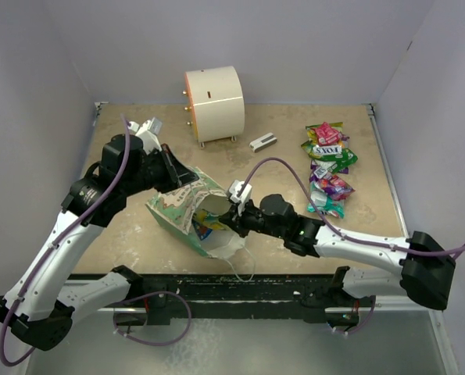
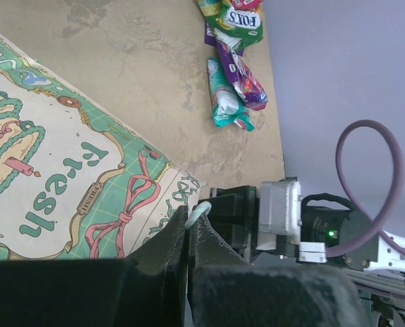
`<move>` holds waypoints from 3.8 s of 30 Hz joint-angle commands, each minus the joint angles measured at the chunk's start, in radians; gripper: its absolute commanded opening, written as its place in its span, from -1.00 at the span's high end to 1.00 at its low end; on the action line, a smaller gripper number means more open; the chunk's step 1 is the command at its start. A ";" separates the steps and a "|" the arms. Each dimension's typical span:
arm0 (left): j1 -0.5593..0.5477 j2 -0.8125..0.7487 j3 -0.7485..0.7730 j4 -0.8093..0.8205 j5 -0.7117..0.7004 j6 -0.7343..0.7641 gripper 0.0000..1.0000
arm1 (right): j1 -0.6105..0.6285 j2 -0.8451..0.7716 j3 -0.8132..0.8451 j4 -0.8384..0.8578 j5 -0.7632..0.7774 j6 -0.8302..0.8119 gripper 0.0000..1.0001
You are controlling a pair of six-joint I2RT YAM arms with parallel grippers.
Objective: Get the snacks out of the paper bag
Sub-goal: Take out the snack from the paper bag, then place the snack at the center of the board.
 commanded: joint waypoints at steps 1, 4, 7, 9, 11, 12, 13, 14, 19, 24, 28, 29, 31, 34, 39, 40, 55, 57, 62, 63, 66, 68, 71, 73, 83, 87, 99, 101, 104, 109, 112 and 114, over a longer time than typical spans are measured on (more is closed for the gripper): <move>0.002 -0.005 0.027 0.026 -0.023 0.011 1.00 | 0.004 -0.114 0.102 -0.056 0.016 0.057 1.00; 0.002 0.016 0.045 0.012 -0.036 0.012 1.00 | 0.004 -0.155 0.163 -0.163 0.029 0.100 1.00; 0.002 0.040 0.069 -0.015 -0.055 0.021 1.00 | 0.004 -0.173 0.210 -0.243 0.039 0.113 1.00; 0.002 0.049 0.082 -0.026 -0.067 0.022 1.00 | 0.004 -0.182 0.232 -0.279 0.033 0.135 1.00; 0.002 0.055 0.090 -0.039 -0.081 0.022 1.00 | 0.004 -0.189 0.253 -0.310 0.036 0.145 1.00; 0.002 0.056 0.092 -0.047 -0.091 0.021 1.00 | 0.004 -0.193 0.262 -0.327 0.041 0.152 1.00; 0.002 0.056 0.093 -0.055 -0.103 0.015 1.00 | 0.003 -0.197 0.272 -0.340 0.034 0.160 1.00; 0.002 0.055 0.094 -0.063 -0.115 0.011 1.00 | 0.004 -0.198 0.278 -0.353 0.028 0.163 1.00; 0.002 0.055 0.092 -0.088 -0.168 -0.005 1.00 | 0.003 -0.207 0.313 -0.433 0.022 0.183 1.00; 0.002 0.062 0.084 -0.090 -0.208 -0.015 1.00 | 0.004 -0.223 0.390 -0.523 -0.036 0.298 1.00; 0.002 0.075 0.083 -0.112 -0.241 -0.025 1.00 | 0.002 -0.190 0.514 -0.687 -0.017 0.386 1.00; 0.002 0.078 0.084 -0.115 -0.248 -0.028 1.00 | 0.003 -0.179 0.547 -0.721 -0.019 0.398 1.00; 0.002 0.088 0.084 -0.124 -0.263 -0.031 1.00 | 0.003 -0.158 0.606 -0.776 -0.025 0.415 1.00; 0.002 0.093 0.089 -0.133 -0.271 -0.029 1.00 | 0.004 -0.155 0.659 -0.824 -0.031 0.422 1.00; 0.002 0.085 0.080 -0.126 -0.298 -0.011 1.00 | 0.003 -0.194 0.731 -0.896 0.104 0.412 1.00; 0.002 0.084 0.082 -0.134 -0.304 -0.011 1.00 | 0.004 -0.201 0.749 -0.918 0.160 0.403 1.00; 0.004 0.094 0.098 -0.118 -0.318 0.024 1.00 | 0.002 -0.188 0.944 -1.057 0.711 0.208 1.00; 0.004 0.100 0.108 -0.111 -0.319 0.038 1.00 | -0.002 -0.184 0.927 -1.024 0.766 0.194 1.00; 0.005 0.122 0.153 -0.094 -0.276 0.098 1.00 | -0.090 -0.077 0.970 -1.107 0.958 0.176 1.00; 0.004 0.123 0.152 -0.090 -0.270 0.111 1.00 | -0.134 -0.059 0.970 -1.106 0.951 0.160 1.00; 0.005 0.118 0.154 -0.100 -0.270 0.122 1.00 | -0.307 -0.018 0.966 -1.092 0.864 0.141 1.00; 0.005 0.109 0.151 -0.091 -0.254 0.124 1.00 | -0.402 0.011 0.959 -1.078 0.830 0.113 1.00; 0.005 0.090 0.152 -0.057 -0.205 0.152 1.00 | -0.527 0.064 0.960 -1.099 0.800 0.074 1.00; 0.006 0.081 0.153 -0.034 -0.172 0.179 1.00 | -0.610 0.093 0.948 -1.105 0.769 0.040 1.00; 0.005 0.049 0.125 0.080 -0.002 0.247 1.00 | -0.772 0.185 0.787 -1.041 0.874 -0.112 1.00; 0.005 0.034 0.107 0.083 0.022 0.250 1.00 | -0.776 0.245 0.745 -1.002 0.874 -0.120 1.00; 0.005 -0.018 0.078 0.056 -0.001 0.225 1.00 | -0.777 0.491 0.851 -1.176 0.706 0.055 1.00; 0.006 -0.019 0.078 0.053 -0.008 0.225 1.00 | -0.776 0.510 0.858 -1.181 0.684 0.067 1.00; 0.005 -0.012 0.079 0.057 -0.003 0.226 1.00 | -0.776 0.536 0.864 -1.186 0.638 0.082 1.00; 0.005 0.000 0.092 0.068 0.018 0.220 1.00 | -0.776 0.564 0.822 -1.167 0.527 0.139 1.00; 0.005 0.004 0.105 0.087 0.048 0.214 1.00 | -0.777 0.572 0.792 -1.140 0.477 0.152 1.00; 0.005 0.003 0.104 0.101 0.071 0.207 1.00 | -0.777 0.584 0.780 -1.122 0.441 0.165 1.00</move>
